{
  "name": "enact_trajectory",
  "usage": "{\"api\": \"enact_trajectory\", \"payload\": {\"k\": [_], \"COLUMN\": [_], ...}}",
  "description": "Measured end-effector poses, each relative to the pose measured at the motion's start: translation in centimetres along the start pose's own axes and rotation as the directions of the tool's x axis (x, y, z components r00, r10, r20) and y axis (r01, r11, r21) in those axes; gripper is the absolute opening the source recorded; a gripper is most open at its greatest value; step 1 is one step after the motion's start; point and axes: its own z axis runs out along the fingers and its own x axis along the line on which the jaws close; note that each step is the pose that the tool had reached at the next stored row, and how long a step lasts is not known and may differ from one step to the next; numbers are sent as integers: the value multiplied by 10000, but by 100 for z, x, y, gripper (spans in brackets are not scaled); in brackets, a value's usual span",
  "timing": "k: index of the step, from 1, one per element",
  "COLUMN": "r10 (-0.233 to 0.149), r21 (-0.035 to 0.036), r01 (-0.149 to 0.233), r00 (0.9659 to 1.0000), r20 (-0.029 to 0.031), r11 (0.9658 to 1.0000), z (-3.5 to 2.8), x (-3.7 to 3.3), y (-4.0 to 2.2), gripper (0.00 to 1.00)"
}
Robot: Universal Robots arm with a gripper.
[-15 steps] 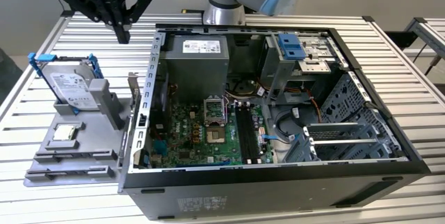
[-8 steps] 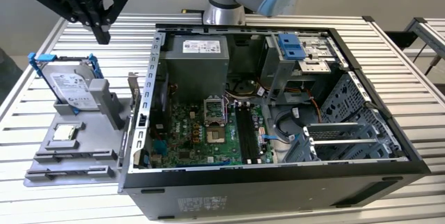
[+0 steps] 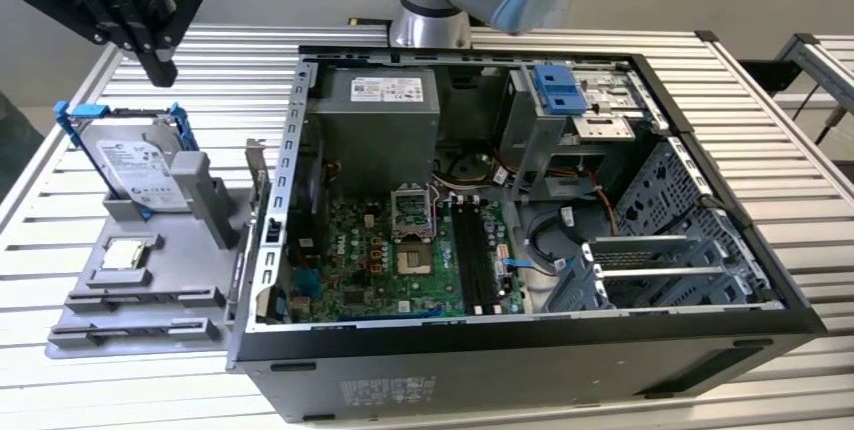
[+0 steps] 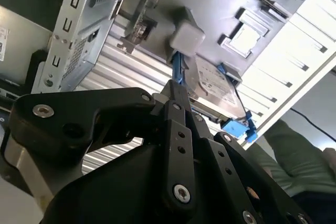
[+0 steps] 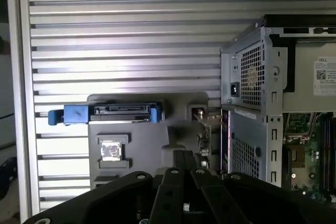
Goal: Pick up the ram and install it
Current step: 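Press down the ram until it locks into place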
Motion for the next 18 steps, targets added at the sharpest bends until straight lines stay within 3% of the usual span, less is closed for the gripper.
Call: {"api": "enact_trajectory", "payload": {"k": [13, 18], "r10": [-125, -212], "r21": [-5, -6], "r01": [125, 212], "r00": [9999, 9998], "r20": [5, 1], "r11": [9999, 9998], "z": [-4, 0], "x": [504, 644], "y": [-31, -37], "gripper": [0, 0]}}
